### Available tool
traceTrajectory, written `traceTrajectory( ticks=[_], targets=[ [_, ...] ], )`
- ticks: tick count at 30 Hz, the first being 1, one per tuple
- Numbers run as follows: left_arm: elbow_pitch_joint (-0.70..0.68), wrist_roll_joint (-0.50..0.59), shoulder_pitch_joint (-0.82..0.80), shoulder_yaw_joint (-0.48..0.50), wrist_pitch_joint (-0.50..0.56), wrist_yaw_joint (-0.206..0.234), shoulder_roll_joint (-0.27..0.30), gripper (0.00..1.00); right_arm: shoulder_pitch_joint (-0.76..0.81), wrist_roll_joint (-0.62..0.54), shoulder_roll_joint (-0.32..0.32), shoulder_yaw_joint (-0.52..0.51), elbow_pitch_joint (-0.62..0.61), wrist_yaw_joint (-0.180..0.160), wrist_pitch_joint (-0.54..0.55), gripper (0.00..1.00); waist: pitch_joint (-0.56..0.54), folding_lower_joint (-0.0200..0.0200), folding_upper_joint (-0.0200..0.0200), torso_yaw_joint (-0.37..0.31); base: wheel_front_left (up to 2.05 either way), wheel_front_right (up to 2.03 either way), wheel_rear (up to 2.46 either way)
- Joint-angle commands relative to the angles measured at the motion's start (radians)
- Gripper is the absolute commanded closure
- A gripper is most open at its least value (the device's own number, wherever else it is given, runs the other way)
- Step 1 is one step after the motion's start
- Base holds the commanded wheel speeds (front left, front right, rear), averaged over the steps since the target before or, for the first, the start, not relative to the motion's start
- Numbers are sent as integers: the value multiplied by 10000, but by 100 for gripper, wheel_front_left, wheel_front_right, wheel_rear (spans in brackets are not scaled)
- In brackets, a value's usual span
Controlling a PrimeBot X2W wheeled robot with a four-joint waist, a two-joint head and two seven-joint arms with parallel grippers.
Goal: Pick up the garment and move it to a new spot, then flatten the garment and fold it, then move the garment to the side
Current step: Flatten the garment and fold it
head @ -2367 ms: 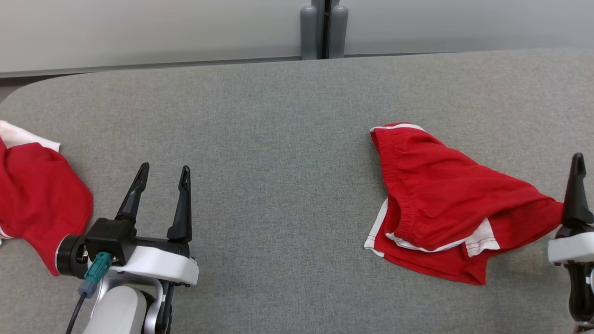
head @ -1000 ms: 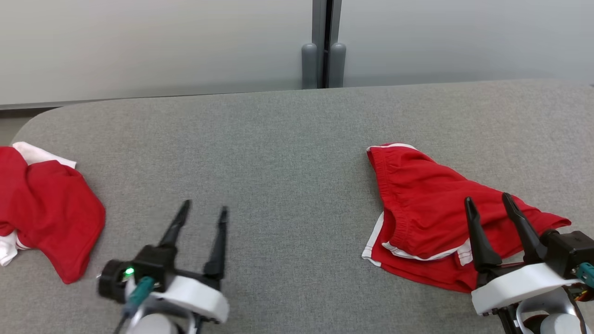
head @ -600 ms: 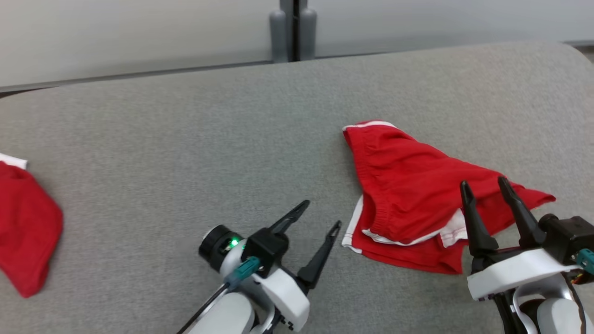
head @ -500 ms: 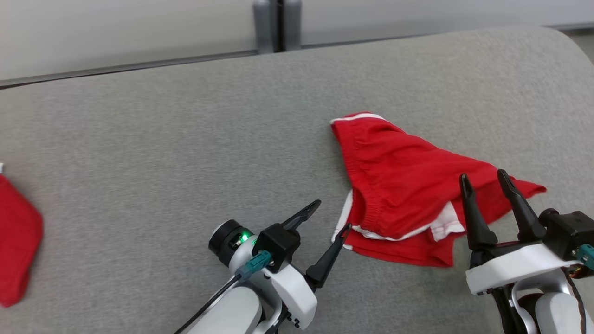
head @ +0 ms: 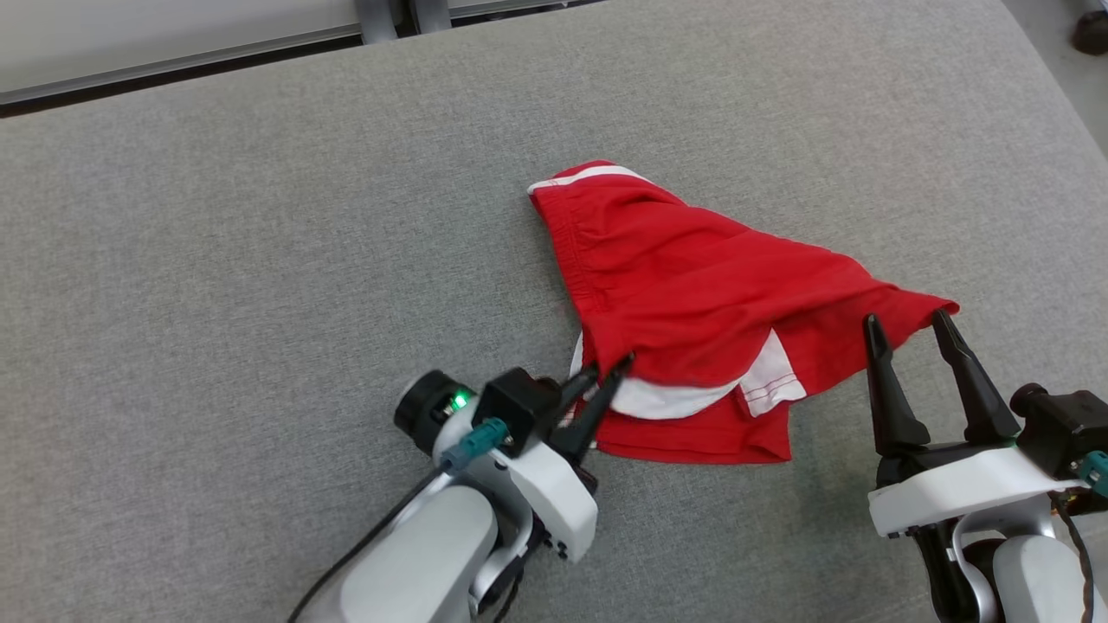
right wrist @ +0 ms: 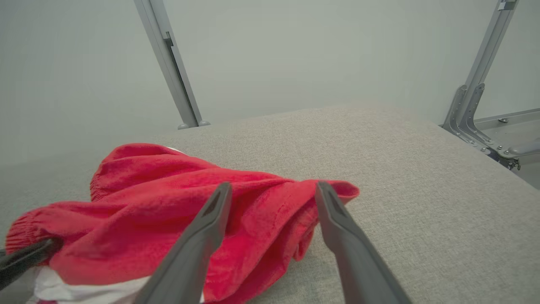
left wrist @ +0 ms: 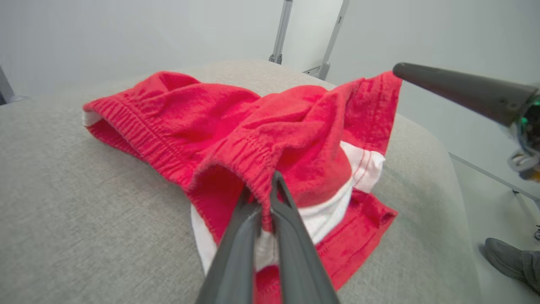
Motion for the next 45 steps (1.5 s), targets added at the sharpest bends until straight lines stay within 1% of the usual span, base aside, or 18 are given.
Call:
traceTrajectory(
  ticks=[1, 4, 8, 9, 10, 15, 16, 21, 24, 27, 28, 29, 30, 34, 37, 41, 45],
  targets=[
    [-23, -57, -234, 220, -159, 220, 59, 100, -118, 32, -4, -83, 41, 1, -92, 0, 7, 0, 0, 78, 0, 0, 0],
    [-195, -147, -288, 612, -296, 547, 126, 100, -144, 13, -24, -177, 70, 1, -78, 0, -16, 0, 0, 262, 0, 0, 0],
    [-581, -359, -77, 1209, -376, 953, 410, 100, -147, -8, -67, -254, 39, 1, 2, 0, -44, 0, 0, 562, 0, 0, 0],
    [-692, -368, 2, 1349, -385, 1078, 526, 100, -160, -10, -72, -258, 20, 1, 27, 0, -52, 0, 0, 634, 0, 0, 0],
    [-960, -525, 262, 1638, -389, 1307, 725, 100, -158, -28, -101, -313, 9, 1, 62, 0, -77, 0, 0, 787, 0, 0, 0],
    [-1722, -760, 1028, 2242, -389, 1966, 1328, 100, -102, -68, -152, -474, -78, 1, 124, 0, -97, 0, 0, 1232, 0, 0, 0],
    [-1722, -760, 1028, 2242, -389, 1966, 1328, 100, -102, -68, -152, -474, -78, 1, 124, 0, -97, 0, 0, 1232, 0, 0, 0],
    [-2437, -1018, 2074, 2769, -333, 2615, 1878, 100, -61, -86, -209, -558, -206, 1, 197, 0, -157, 0, 0, 1656, 0, 0, 0],
    [-2787, -1168, 2612, 2906, -279, 2821, 2065, 100, -13, -110, -241, -611, -260, 1, 253, 0, -229, 0, 0, 1855, 0, 0, 0],
    [-2946, -1295, 2929, 2890, -170, 2875, 2105, 100, 15, -106, -271, -618, -317, 1, 314, 0, -312, 0, 0, 1980, 0, 0, 0],
    [-2955, -1320, 2979, 2883, -162, 2883, 2099, 81, 27, -114, -283, -614, -328, 1, 337, 0, -351, 0, 0, 2007, 0, 0, 0],
    [-2955, -1329, 3023, 2904, -178, 2924, 2093, 10, 43, -123, -289, -611, -337, 1, 347, 0, -404, 0, 0, 2029, 0, 0, 0],
    [-2972, -1323, 3052, 2919, -216, 2940, 2077, 0, 48, -130, -306, -613, -357, 1, 359, 0, -446, 0, 0, 2050, 0, 0, 0],
    [-3016, -1100, 3141, 3064, -359, 3110, 2054, 0, 156, -174, -337, -639, -406, 1, 438, 0, -727, 0, 0, 2106, 0, 0, 0],
    [-3142, -849, 3194, 3271, -428, 3246, 2149, 0, 247, -206, -343, -642, -447, 1, 510, 0, -991, 0, 0, 2114, 0, 0, 0],
    [-3712, -315, 3113, 3809, -479, 3403, 2264, 0, 406, -266, -352, -700, -542, 1, 609, 0, -1339, 0, 0, 2182, 0, 0, 0],
    [-4346, 251, 3200, 4449, -477, 3383, 2327, 0, 586, -387, -321, -716, -730, 1, 765, 0, -1659, 0, 0, 2273, 0, 0, 0]
  ],
)
